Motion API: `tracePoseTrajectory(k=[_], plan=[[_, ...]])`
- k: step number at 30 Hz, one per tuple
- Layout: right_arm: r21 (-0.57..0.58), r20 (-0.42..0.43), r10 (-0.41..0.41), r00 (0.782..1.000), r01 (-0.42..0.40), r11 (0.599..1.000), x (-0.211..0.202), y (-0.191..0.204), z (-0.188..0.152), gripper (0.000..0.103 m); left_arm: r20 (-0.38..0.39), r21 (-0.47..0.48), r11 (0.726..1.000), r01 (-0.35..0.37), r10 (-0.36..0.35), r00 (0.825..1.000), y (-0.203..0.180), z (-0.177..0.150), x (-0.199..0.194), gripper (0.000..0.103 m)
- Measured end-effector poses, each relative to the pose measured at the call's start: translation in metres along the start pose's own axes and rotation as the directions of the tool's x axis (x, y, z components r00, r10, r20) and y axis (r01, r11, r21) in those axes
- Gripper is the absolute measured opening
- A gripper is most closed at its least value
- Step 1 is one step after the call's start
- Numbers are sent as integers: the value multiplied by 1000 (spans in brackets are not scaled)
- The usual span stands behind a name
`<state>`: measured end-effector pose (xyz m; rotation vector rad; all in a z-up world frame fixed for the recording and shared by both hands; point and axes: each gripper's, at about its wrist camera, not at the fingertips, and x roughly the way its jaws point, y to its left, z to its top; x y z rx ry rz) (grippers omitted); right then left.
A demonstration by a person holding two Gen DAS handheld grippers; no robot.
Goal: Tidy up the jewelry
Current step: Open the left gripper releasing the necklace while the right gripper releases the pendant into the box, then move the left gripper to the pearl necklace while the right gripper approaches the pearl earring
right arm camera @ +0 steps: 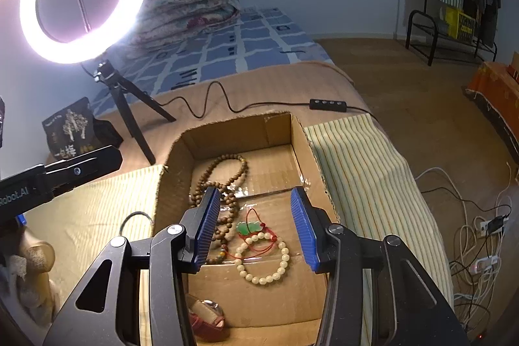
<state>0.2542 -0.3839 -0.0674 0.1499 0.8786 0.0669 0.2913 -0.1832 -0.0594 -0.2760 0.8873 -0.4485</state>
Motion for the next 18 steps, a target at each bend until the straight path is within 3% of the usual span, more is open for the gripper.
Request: tracePoseTrajectory(k=[12,18], plan=[[-51,36,12,999,-10,999,-30,18,-2,44,57,71,994,-88,84,995,17,-7,-53,30],[-74,53,55,997,-51,996,-48,31,-11,44,56,96,987,-130,125,991,42,-22,-80,30]])
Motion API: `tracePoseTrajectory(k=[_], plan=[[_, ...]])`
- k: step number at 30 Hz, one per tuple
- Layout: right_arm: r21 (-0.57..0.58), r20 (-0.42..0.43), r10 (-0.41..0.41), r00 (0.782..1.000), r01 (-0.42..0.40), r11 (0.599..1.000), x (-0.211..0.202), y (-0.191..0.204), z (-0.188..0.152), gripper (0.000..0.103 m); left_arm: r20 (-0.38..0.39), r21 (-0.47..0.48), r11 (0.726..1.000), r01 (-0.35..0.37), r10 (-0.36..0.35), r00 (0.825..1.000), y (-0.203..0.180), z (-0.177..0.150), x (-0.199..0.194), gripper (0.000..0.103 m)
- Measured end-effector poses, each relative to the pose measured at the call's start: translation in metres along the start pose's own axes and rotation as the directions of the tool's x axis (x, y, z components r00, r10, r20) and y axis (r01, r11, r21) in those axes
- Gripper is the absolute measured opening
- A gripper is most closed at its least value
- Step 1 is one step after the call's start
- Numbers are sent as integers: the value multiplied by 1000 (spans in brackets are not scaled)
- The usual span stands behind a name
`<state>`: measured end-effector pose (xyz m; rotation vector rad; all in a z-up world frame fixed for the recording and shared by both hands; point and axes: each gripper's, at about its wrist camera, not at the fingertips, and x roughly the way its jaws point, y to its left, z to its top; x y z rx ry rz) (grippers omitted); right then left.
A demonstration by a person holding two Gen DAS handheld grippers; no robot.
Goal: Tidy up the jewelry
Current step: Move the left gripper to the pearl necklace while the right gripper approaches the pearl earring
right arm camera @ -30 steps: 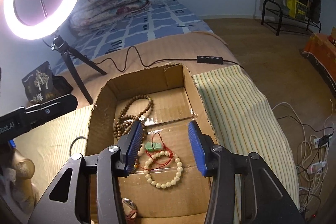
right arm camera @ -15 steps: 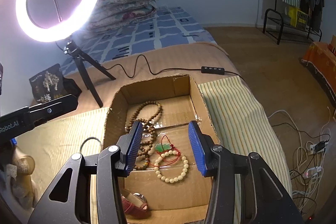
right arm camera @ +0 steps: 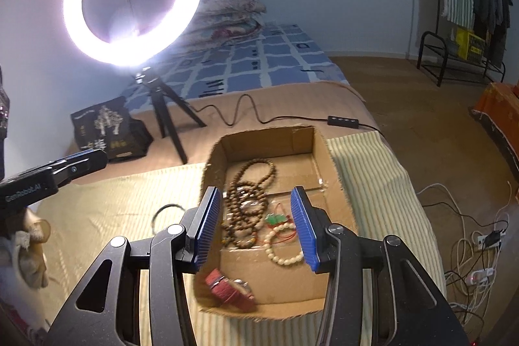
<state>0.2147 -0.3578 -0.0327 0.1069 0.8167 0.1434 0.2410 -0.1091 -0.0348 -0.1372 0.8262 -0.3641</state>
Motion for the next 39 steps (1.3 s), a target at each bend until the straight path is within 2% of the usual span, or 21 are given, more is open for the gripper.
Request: tracePoseTrajectory(k=[12,20,27,34,39], plan=[[-112,-36,74,997,-77,991,-16,49,-33,44,-67,-14,999,-38,37,997,44,-48,-21,30],[-141,-119,108,987,-124,982,-14,64,-75,44,-142,-5,999,-43,42,989,52,-87,-12,30],[-160,-195,129,972,-161,974,-4,76,-105,44,-216,-19,998,-54,49,975,56,-115,3,30],[-158,-268,152,951,-199,967,14,87,-127,44,-316,-124,992,-31,-9,949,67,-134,29,30],[-183,-304,142,942,-204,962,25,93,-138,44,-347,-157,986,-51,-7,938,72,-138,41,33]])
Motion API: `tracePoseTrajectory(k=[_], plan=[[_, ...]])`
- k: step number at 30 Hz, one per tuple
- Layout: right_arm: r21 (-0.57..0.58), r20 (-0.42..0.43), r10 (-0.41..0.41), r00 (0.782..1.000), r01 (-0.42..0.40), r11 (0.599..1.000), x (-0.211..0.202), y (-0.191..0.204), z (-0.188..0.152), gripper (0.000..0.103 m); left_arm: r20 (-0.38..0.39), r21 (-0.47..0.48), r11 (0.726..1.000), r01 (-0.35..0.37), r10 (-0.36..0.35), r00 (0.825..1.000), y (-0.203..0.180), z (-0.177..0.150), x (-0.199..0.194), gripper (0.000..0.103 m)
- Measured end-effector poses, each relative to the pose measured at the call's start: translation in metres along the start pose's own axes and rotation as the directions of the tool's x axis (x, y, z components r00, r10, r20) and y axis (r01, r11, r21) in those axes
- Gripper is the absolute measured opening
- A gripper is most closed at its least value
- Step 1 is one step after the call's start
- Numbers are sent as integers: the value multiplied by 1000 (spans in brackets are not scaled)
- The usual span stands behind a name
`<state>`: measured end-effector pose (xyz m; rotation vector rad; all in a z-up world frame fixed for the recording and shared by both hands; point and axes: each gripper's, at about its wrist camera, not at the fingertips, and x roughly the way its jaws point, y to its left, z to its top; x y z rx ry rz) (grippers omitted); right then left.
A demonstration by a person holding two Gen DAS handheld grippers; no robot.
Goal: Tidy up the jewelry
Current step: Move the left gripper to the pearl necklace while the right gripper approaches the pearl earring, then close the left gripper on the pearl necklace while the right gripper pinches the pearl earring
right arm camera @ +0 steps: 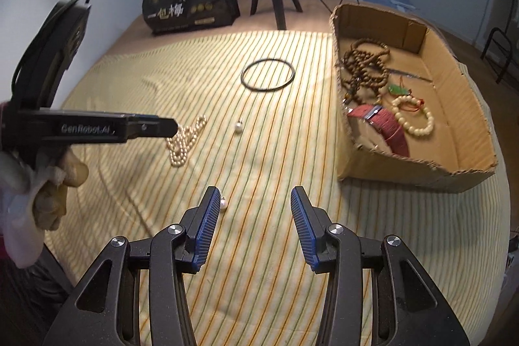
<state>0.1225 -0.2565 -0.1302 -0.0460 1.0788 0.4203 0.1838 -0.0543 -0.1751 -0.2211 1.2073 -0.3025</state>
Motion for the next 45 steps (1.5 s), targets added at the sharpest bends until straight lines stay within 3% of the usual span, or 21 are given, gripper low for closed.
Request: tracePoseTrajectory(k=[7,10,27,35,37,45], plan=[[3,-27,8,1000,-8,1000,11,0,-3,44,-14,-13,1000,-4,3,1000,4,-1,13,34],[-4,-41,9,999,-10,1000,17,3,-5,44,-14,-16,1000,-7,7,1000,4,0,15,41],[-97,-73,-18,997,10,995,43,24,-6,44,9,46,992,-113,113,994,-11,3,33,40],[-144,-81,-27,996,15,989,47,35,-4,20,20,74,987,-145,144,989,-12,2,33,18],[-167,-83,-38,996,24,986,48,40,-5,9,23,73,987,-143,142,990,-11,2,33,14],[-162,-71,-35,997,23,986,44,42,-6,7,24,54,992,-115,114,993,-8,4,26,9]])
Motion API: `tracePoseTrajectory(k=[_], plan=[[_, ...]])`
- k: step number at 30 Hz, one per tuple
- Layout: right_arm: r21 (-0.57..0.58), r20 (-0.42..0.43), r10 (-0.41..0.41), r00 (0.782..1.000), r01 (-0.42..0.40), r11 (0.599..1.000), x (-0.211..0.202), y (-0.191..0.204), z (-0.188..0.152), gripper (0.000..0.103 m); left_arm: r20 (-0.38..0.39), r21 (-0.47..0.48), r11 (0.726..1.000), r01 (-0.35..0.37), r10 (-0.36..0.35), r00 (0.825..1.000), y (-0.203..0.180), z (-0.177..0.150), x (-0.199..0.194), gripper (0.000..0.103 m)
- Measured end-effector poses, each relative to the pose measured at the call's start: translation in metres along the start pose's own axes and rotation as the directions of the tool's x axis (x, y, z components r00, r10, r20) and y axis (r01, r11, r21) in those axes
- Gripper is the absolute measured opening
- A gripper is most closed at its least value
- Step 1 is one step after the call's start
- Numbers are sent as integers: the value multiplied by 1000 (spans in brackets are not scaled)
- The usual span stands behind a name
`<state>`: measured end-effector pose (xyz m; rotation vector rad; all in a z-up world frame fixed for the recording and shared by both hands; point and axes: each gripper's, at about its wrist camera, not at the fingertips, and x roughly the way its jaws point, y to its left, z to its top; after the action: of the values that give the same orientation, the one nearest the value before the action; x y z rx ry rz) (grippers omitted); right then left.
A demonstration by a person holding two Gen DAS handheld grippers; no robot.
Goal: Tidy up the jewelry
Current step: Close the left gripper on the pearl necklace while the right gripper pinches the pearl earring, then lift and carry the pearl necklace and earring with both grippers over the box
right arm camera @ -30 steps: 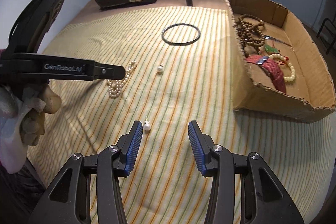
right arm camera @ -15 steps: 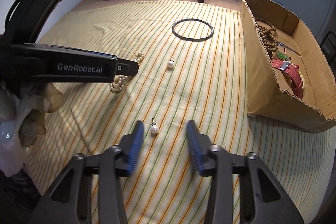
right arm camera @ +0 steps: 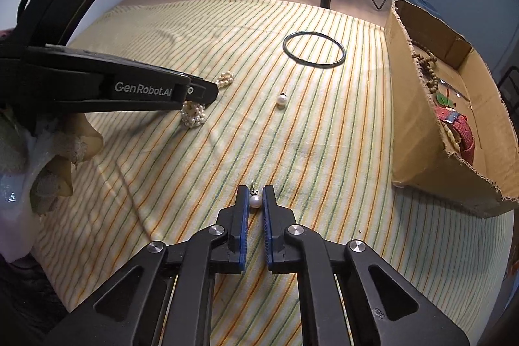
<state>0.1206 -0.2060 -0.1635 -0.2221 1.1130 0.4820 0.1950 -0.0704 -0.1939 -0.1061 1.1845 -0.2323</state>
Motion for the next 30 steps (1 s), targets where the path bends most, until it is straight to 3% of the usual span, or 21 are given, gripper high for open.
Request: tracePoseTrajectory(k=[21,30], plan=[[58,116,13,993,-20,998,-46,-15,12,7,127,-50,992,117,-110,986,2,21,-65,5],[112,188,-4,982,-17,994,-75,-37,22,7,200,-34,983,181,-171,965,-8,30,-100,5]])
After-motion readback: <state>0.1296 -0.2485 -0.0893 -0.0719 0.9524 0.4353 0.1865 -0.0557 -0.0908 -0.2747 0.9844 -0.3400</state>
